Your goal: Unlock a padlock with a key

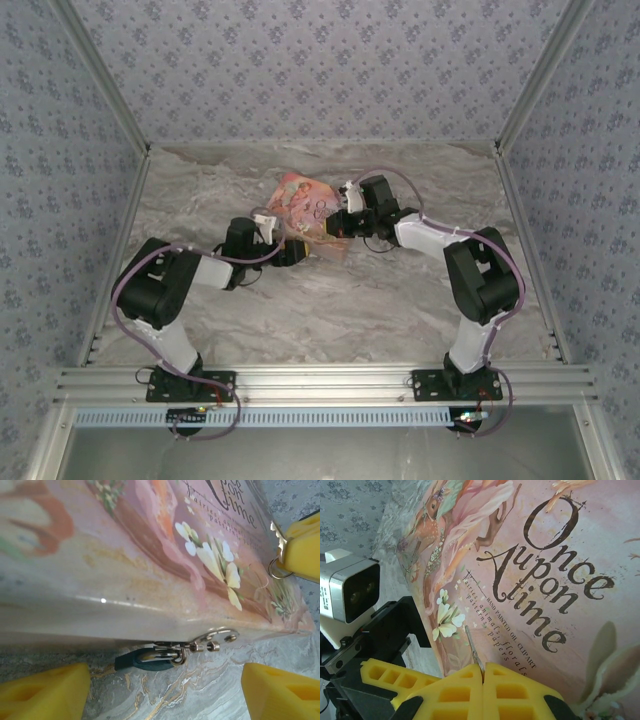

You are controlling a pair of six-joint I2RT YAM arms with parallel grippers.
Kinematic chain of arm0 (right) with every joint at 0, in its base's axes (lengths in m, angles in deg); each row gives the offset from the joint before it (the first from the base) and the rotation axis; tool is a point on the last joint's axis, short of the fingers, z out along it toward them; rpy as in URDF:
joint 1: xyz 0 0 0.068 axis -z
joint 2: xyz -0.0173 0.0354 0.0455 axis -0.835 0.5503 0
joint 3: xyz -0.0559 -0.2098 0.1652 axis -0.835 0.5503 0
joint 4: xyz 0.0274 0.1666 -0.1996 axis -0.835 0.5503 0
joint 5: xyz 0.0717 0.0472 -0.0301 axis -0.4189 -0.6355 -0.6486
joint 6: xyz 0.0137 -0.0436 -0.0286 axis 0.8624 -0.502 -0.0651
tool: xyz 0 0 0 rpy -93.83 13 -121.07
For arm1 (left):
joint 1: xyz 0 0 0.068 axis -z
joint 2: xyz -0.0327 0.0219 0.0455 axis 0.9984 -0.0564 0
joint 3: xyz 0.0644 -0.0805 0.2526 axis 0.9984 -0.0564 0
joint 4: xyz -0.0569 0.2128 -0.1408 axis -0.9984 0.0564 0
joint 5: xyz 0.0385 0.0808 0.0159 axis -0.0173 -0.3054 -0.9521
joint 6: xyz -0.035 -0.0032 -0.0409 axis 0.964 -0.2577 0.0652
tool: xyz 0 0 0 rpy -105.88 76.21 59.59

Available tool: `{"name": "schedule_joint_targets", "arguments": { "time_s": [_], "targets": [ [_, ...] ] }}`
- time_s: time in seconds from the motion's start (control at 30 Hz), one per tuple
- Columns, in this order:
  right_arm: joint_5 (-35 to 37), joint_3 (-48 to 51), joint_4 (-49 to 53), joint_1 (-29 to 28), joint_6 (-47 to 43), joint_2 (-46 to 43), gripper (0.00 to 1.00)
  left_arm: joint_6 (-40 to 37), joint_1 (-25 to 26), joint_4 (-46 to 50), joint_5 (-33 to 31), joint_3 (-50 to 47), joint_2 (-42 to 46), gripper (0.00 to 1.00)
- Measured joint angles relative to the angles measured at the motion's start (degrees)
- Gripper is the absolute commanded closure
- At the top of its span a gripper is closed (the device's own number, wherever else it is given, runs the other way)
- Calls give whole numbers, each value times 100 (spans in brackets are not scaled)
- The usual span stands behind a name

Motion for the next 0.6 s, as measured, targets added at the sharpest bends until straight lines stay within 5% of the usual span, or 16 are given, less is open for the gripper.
{"name": "schedule_joint_targets", "arguments": {
  "time_s": [0.6],
  "targets": [
    [35, 0, -2, -4, -33, 0, 100, 0, 181, -221, 79, 214, -352, 43]
  ]
}}
